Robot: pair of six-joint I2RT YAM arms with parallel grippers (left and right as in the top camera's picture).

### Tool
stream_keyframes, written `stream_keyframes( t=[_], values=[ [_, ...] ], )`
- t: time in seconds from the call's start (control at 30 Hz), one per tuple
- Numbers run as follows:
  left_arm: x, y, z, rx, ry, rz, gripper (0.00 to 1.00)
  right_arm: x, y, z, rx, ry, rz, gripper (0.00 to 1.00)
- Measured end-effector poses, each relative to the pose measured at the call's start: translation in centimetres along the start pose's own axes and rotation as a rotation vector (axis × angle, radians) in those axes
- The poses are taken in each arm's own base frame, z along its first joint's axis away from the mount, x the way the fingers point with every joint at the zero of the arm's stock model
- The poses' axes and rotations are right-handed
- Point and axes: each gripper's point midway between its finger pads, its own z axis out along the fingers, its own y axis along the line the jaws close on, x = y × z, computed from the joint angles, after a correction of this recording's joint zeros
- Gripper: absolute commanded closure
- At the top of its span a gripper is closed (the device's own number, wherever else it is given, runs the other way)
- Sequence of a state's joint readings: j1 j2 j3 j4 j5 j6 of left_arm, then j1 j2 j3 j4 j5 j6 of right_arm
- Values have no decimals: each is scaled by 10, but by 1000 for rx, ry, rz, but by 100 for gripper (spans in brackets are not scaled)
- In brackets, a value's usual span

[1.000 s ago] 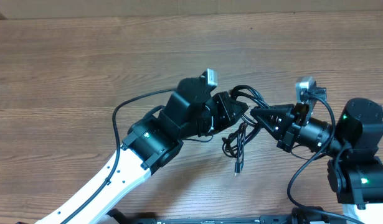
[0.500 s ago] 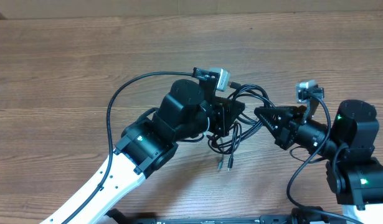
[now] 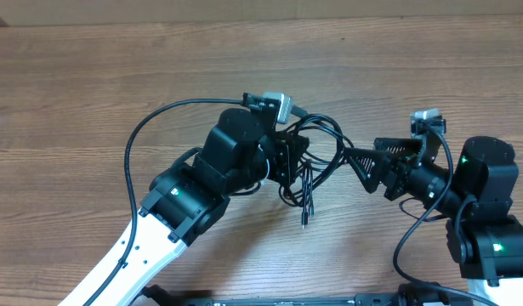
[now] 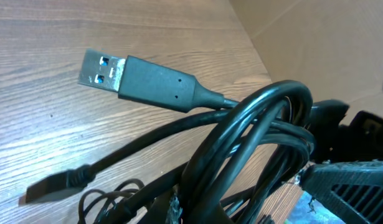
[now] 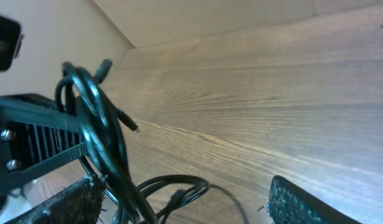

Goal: Untangle cables

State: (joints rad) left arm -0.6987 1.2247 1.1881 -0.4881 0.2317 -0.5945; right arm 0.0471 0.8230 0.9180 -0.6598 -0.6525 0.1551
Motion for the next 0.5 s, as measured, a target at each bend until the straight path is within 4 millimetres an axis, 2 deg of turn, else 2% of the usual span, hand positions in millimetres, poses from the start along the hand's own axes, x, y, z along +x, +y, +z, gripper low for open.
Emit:
stream_keyframes(
  t=[0.13,0.23,0.27,0.3,0.4,0.43,0.5],
  values=[
    [0,0,0,-2,1,-1,96,-2,10,0,-54,-4,-108,25],
    [-2,-2,0,11,-9,-5,96,-1,15,-1,-84,-3,-150,36],
    [-4,-5,0,22,-13,-7,96,-1,16,-1,-92,-3,-162,48],
    [-4,-7,0,32,-14,-10,96,-2,18,-1,-104,-10,-185,55],
    [-3,-9,0,44,-6,-31,96,-6,24,-2,-132,-25,-212,69],
    [-3,-9,0,48,-4,-35,96,-7,25,-2,-136,-29,-220,78],
    [-2,-11,0,55,1,-46,96,-8,26,-2,-143,-34,-232,86]
  ],
)
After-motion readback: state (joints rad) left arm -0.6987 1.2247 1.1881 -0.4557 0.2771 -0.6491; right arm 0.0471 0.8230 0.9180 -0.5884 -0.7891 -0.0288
